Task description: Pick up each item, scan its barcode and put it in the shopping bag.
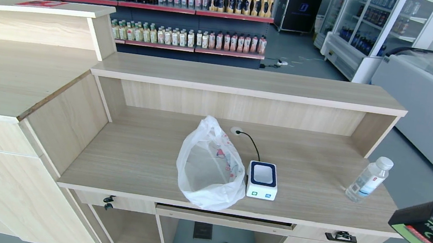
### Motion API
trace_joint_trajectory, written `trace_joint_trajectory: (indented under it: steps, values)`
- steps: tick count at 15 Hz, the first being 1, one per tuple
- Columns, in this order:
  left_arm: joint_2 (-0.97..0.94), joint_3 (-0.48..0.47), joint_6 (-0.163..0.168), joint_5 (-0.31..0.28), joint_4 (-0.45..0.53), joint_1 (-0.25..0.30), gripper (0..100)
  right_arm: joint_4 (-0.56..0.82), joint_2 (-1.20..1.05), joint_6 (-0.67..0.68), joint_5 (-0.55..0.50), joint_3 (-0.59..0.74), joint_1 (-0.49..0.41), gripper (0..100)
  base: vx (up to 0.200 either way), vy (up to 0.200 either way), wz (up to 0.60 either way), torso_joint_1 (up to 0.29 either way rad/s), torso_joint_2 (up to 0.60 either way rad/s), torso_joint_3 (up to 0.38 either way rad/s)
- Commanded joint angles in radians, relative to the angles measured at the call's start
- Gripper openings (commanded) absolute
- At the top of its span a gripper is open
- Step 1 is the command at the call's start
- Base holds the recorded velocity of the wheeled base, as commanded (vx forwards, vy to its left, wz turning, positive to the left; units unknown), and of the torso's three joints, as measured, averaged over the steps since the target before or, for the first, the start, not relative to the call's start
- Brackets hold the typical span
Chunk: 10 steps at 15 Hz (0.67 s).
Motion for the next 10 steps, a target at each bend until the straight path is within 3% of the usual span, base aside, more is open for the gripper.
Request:
trace_joint_trajectory:
  steps: [1, 3, 4, 5, 7, 10]
  values:
    - [0.001, 0.0, 0.0, 0.0, 0.0, 0.0, 100, -0.001, 0.001, 0.085, -0.007, -0.015, 0.0, 0, 0.0, 0.0, 0.6, -0.002, 0.0, 0.007]
    - [0.001, 0.0, 0.0, 0.0, 0.0, 0.0, 100, -0.004, 0.012, 0.212, -0.094, -0.069, 0.012, 0, 0.0, 0.0, 0.6, 0.002, 0.0, 0.005]
    - [0.0, 0.0, 0.0, 0.0, 0.0, 0.0, 100, -0.014, 0.07, 0.482, -0.267, -0.168, 0.104, 0, 0.0, 0.0, 0.6, 0.012, 0.0, 0.002]
    - [0.001, 0.0, 0.0, 0.0, 0.0, 0.0, 100, -0.044, 0.15, 0.753, -0.312, -0.256, 0.208, 0, 0.0, 0.0, 0.0, 0.0, 0.0, 0.0]
    - [0.001, 0.0, 0.0, 0.0, 0.0, 0.0, 100, -0.164, 0.277, 1.145, -0.427, -0.345, 0.296, 0, 0.0, 0.0, 0.0, 0.0, 0.0, 0.0]
    - [0.001, 0.0, 0.0, 0.0, 0.0, 0.0, 100, -0.346, 0.478, 1.249, -0.485, -0.342, 0.305, 0, 0.0, 0.0, 0.0, 0.0, 0.0, 0.0]
